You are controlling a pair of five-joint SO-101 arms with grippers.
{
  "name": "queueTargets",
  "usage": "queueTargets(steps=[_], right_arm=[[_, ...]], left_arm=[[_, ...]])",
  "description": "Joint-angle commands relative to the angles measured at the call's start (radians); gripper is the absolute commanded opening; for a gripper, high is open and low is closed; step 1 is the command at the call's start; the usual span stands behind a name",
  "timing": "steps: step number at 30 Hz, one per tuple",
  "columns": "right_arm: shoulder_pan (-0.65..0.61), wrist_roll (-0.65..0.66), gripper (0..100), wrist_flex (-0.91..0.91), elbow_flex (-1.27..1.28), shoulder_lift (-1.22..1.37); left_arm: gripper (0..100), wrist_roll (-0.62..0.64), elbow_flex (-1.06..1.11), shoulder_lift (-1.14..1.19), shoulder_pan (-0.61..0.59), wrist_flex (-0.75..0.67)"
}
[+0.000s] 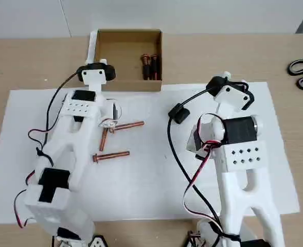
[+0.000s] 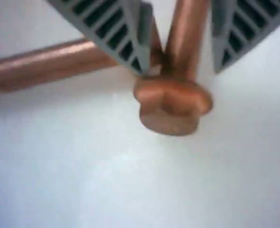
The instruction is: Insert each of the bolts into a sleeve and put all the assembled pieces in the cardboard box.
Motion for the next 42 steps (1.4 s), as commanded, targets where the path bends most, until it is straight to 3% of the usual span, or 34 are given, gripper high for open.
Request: queueTargets(steps=[1,13,17,20,25,33,42], right_arm=[[0.012,-0.002,0.2,-0.013,-0.003,-0.022],[0.012,-0.002,0.2,-0.021,-0.003,-0.021],[0.012,-0.002,0.2,-0.028,-0.002,-0.021],[0.010,-0.002,0.2,-0.035,0.000,-0.021],[0.007,0.000,0.2,-0.035,0.000,-0.021],[0.008,0.078,0.2,-0.061,0.011,-0.005],[-0.039,0.124,0.2,-0.125,0.008,0.010]], left_arm=[[8,0.002,-0.041,0.018,-0.011,-0.009],[8,0.008,-0.041,0.081,-0.005,0.017],[0,0.008,-0.042,0.086,-0.008,0.018],[1,0.009,-0.039,0.087,-0.008,0.020],[1,0.074,-0.038,0.089,0.006,0.071],[1,0.005,-0.064,0.084,0.054,0.092],[1,0.002,-0.311,0.078,0.094,0.299]])
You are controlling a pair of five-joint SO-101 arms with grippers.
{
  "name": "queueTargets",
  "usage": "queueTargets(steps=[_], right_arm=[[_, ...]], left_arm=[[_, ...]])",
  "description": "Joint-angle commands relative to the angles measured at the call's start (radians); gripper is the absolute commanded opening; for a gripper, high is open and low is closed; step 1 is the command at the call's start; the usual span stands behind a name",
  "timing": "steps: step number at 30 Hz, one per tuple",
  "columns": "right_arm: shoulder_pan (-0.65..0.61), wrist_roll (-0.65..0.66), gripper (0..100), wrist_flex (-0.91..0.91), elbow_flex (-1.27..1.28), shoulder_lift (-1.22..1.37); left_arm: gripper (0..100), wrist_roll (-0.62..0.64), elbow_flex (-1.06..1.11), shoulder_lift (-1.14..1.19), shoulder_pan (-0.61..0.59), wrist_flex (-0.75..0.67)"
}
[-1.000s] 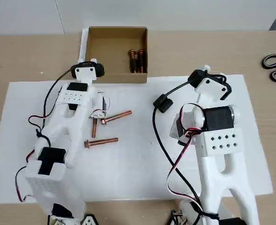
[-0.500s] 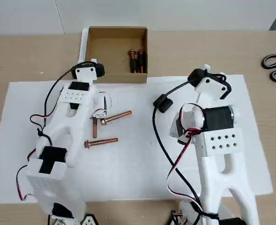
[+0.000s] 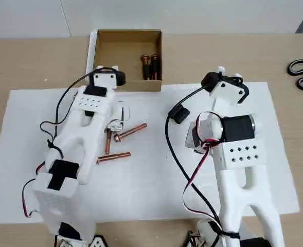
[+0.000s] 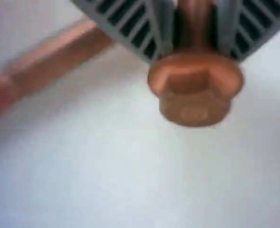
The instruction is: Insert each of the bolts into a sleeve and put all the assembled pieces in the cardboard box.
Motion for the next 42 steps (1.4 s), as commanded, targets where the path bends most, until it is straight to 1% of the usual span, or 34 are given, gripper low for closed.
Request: queueTargets(steps=[1,7,12,16,20,25,28,34,37,42], right_arm=[[-0.031,0.041,0.2,-0.028,-0.009,-0.007],[-0.036,0.049,0.2,-0.064,-0.009,-0.007],[-0.036,0.106,0.2,-0.093,-0.011,-0.008],[-0.038,0.126,0.2,-0.082,-0.028,-0.010],[-0.039,0.126,0.2,-0.048,-0.110,-0.010],[-0.127,0.126,0.2,0.031,-0.176,-0.010],[-0.185,0.126,0.2,0.077,-0.178,-0.027],[-0.249,0.126,0.2,0.077,-0.169,-0.162],[-0.257,0.126,0.2,0.081,-0.126,-0.217],[-0.257,0.126,0.2,0.079,-0.035,-0.318]], left_arm=[[1,-0.012,-0.171,-0.015,0.014,0.112],[1,-0.015,-0.386,-0.014,0.017,0.272],[1,-0.068,-0.545,-0.014,0.017,0.367],[1,-0.069,-0.676,-0.034,0.018,0.374],[1,-0.064,-0.762,-0.118,0.071,0.373],[1,-0.064,-0.771,-0.247,0.161,0.373],[1,-0.063,-0.771,-0.327,0.190,0.373],[1,-0.055,-0.769,-0.450,0.172,0.373],[1,-0.005,-0.762,-0.514,0.166,0.373],[1,0.008,-0.604,-0.628,0.169,0.373]])
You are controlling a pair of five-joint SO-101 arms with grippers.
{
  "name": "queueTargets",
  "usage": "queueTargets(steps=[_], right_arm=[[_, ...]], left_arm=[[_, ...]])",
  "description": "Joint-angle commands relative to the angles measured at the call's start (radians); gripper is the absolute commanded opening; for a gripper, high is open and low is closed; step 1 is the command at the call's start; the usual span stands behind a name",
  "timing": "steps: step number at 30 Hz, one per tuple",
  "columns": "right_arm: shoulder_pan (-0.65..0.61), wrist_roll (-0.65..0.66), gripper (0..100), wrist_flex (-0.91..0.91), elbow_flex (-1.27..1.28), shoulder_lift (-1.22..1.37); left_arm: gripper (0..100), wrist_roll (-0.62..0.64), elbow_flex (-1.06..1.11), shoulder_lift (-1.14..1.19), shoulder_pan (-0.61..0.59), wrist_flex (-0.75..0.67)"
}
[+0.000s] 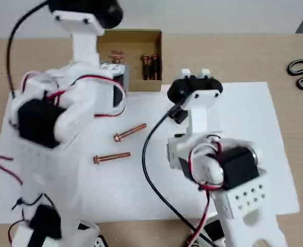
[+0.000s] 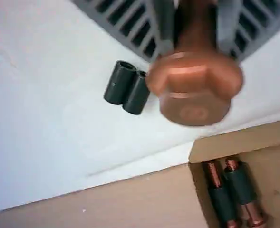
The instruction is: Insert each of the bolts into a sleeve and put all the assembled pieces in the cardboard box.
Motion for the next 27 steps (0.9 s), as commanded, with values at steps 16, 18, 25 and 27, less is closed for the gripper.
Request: queueTargets(steps=[16,18,25,27], right_arm=[[-0.005,0.078,0.3,-0.101,0.321,-0.452],[-0.005,0.095,0.3,-0.147,0.390,-0.513],[-0.028,0.132,0.3,-0.321,0.652,-0.742],[-0.059,0.155,0.3,-0.364,0.724,-0.806]], left_arm=[[1,0.121,0.776,-0.635,-0.032,-0.255],[1,0.132,0.886,-0.709,-0.032,-0.307],[1,0.129,1.253,-0.961,-0.032,-0.577],[1,0.132,1.319,-1.011,-0.032,-0.637]])
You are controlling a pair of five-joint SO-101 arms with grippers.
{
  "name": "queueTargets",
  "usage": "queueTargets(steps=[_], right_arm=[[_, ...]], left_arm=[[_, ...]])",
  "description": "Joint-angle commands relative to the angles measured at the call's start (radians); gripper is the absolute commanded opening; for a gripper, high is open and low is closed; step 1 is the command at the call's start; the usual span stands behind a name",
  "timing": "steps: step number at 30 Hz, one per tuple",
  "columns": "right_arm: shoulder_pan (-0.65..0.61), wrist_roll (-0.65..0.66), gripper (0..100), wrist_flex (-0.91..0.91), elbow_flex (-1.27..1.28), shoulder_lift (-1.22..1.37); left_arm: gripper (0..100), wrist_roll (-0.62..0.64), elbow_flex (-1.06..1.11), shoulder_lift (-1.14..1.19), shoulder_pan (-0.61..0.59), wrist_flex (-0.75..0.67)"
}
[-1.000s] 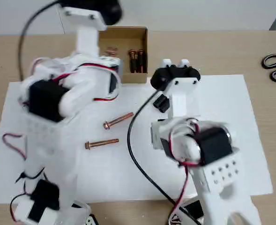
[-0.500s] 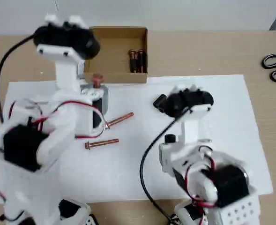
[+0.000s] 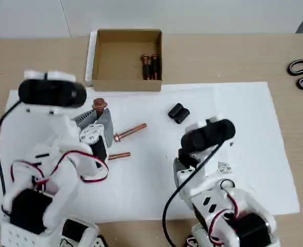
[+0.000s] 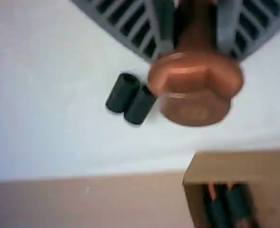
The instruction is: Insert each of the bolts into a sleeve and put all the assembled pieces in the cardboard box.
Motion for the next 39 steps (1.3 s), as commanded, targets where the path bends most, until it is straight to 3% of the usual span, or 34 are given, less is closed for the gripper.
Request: queueTargets(steps=[1,8,18,30,39], right_arm=[[-0.050,0.034,0.3,-0.091,0.097,-0.110],[-0.136,0.086,0.3,-0.165,0.285,-0.325],[-0.139,0.196,0.3,-0.283,0.330,-0.308],[-0.282,0.196,0.3,-0.418,0.408,-0.308],[-0.280,0.195,0.3,-0.417,0.416,-0.308]], left_arm=[[1,0.008,0.099,-0.100,-0.003,-0.127],[1,0.080,0.165,-0.144,-0.003,-0.176],[1,0.141,0.166,-0.144,0.003,-0.180],[1,0.261,0.340,-0.146,0.009,-0.417],[1,0.341,0.383,-0.146,0.201,-0.428]])
